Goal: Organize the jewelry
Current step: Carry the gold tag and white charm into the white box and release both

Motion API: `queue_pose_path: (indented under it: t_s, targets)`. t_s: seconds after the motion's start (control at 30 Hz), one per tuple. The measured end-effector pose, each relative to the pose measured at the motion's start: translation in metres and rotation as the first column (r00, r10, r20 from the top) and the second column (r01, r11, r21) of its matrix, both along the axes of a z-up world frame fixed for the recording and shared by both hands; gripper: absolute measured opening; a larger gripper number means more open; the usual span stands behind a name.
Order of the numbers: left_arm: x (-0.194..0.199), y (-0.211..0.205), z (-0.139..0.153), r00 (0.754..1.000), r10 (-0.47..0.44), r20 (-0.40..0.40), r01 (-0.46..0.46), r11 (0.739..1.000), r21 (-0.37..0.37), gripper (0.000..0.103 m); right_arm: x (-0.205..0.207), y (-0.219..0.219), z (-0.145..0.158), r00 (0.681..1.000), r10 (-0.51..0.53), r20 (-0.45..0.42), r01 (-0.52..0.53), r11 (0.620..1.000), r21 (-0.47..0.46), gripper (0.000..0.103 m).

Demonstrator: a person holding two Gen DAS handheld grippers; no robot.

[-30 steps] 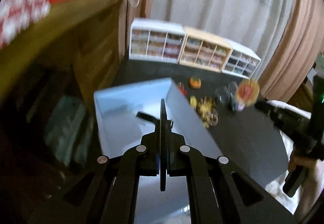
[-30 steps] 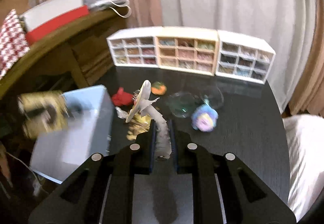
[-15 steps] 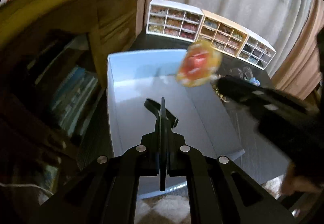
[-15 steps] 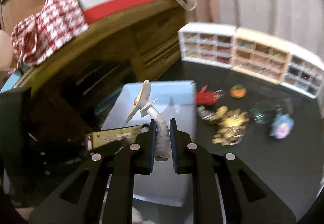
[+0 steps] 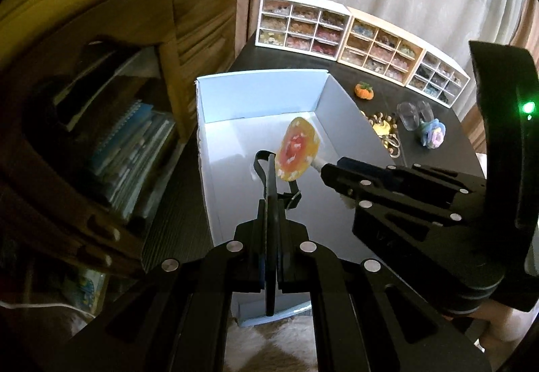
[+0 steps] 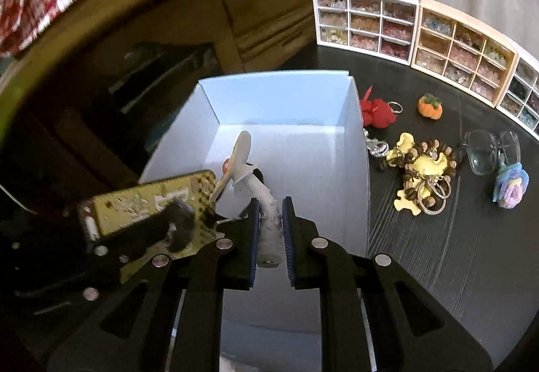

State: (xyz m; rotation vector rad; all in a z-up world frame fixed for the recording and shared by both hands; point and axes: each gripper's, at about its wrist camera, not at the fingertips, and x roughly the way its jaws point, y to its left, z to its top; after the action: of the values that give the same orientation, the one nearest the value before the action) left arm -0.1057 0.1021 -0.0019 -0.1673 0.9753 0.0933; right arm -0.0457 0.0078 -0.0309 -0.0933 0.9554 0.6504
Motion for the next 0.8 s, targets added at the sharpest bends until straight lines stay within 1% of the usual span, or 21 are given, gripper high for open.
queue_pose_path:
  t_s: [0.07, 0.2, 0.33, 0.4, 0.43, 0.47, 0.5, 0.53, 0.57, 0.6, 0.63, 0.67, 0.7, 0.73, 0.77, 0.8]
  targets:
    - [0.0, 0.0, 0.0, 1.0, -0.001, -0.003, 0.001, 1.0, 0.003, 0.005, 0.001, -0.003, 0.001, 1.0, -0.003, -0.001, 0.003, 1.0, 0.006, 0.015]
    - [0.002, 0.0, -0.001, 1.0, -0.006, -0.014, 0.006, 1.0, 0.001, 0.006, 0.001, -0.012, 0.01, 0.999, -0.015, 0.029, 0.014, 1.0, 0.023, 0.016]
    - [0.004, -0.003, -0.002, 1.0, -0.006, -0.023, 0.007, 1.0, 0.015, 0.006, 0.001, -0.03, 0.027, 0.997, -0.042, 0.057, 0.038, 0.997, 0.073, 0.016]
    - [0.005, -0.004, -0.003, 1.0, -0.008, -0.029, 0.009, 1.0, 0.02, 0.006, 0.002, -0.041, 0.035, 0.994, -0.07, 0.087, 0.062, 0.993, 0.097, 0.021]
    - [0.005, -0.004, -0.004, 0.999, -0.008, -0.031, 0.009, 1.0, 0.021, 0.006, 0.003, -0.052, 0.041, 0.988, -0.101, 0.115, 0.089, 0.991, 0.102, 0.028]
    - [0.006, -0.005, -0.004, 0.999, -0.008, -0.035, 0.009, 1.0, 0.026, 0.006, 0.004, -0.058, 0.044, 0.984, -0.12, 0.134, 0.107, 0.989, 0.103, 0.033]
    - [0.006, -0.005, -0.005, 0.999, -0.007, -0.038, 0.009, 1.0, 0.03, 0.007, 0.006, -0.069, 0.048, 0.973, -0.158, 0.169, 0.141, 0.984, 0.104, 0.035]
    - [0.007, -0.006, -0.005, 0.999, -0.005, -0.042, 0.007, 0.999, 0.039, 0.008, 0.008, -0.081, 0.051, 0.957, -0.206, 0.203, 0.188, 0.976, 0.105, 0.041]
    - [0.008, -0.006, -0.006, 0.999, -0.001, -0.049, 0.003, 0.999, 0.048, 0.008, 0.01, -0.09, 0.052, 0.944, -0.242, 0.224, 0.223, 0.969, 0.109, 0.053]
    - [0.009, -0.007, -0.007, 0.998, 0.005, -0.056, -0.002, 0.999, 0.054, 0.009, 0.012, -0.102, 0.053, 0.921, -0.298, 0.251, 0.277, 0.954, 0.115, 0.06]
    - [0.011, -0.008, -0.007, 0.998, 0.011, -0.063, -0.008, 0.998, 0.061, 0.009, 0.015, -0.119, 0.052, 0.881, -0.379, 0.283, 0.361, 0.925, 0.117, 0.07]
    - [0.012, -0.008, -0.008, 0.998, 0.015, -0.068, -0.01, 0.998, 0.069, 0.01, 0.017, -0.129, 0.05, 0.856, -0.423, 0.298, 0.409, 0.906, 0.11, 0.076]
    - [0.013, -0.01, -0.009, 0.997, 0.015, -0.072, -0.01, 0.997, 0.079, 0.01, 0.021, -0.143, 0.047, 0.815, -0.485, 0.317, 0.484, 0.871, 0.09, 0.078]
    - [0.015, -0.011, -0.01, 0.997, 0.015, -0.079, -0.008, 0.996, 0.088, 0.012, 0.025, -0.155, 0.042, 0.782, -0.529, 0.33, 0.539, 0.84, 0.069, 0.082]
    - [0.017, -0.012, -0.011, 0.996, 0.016, -0.091, -0.007, 0.995, 0.103, 0.015, 0.029, -0.164, 0.039, 0.767, -0.548, 0.333, 0.563, 0.824, 0.059, 0.083]
    - [0.019, -0.013, -0.013, 0.994, 0.024, -0.11, -0.01, 0.992, 0.127, 0.029, 0.031, -0.172, 0.035, 0.756, -0.564, 0.332, 0.582, 0.812, 0.054, 0.083]
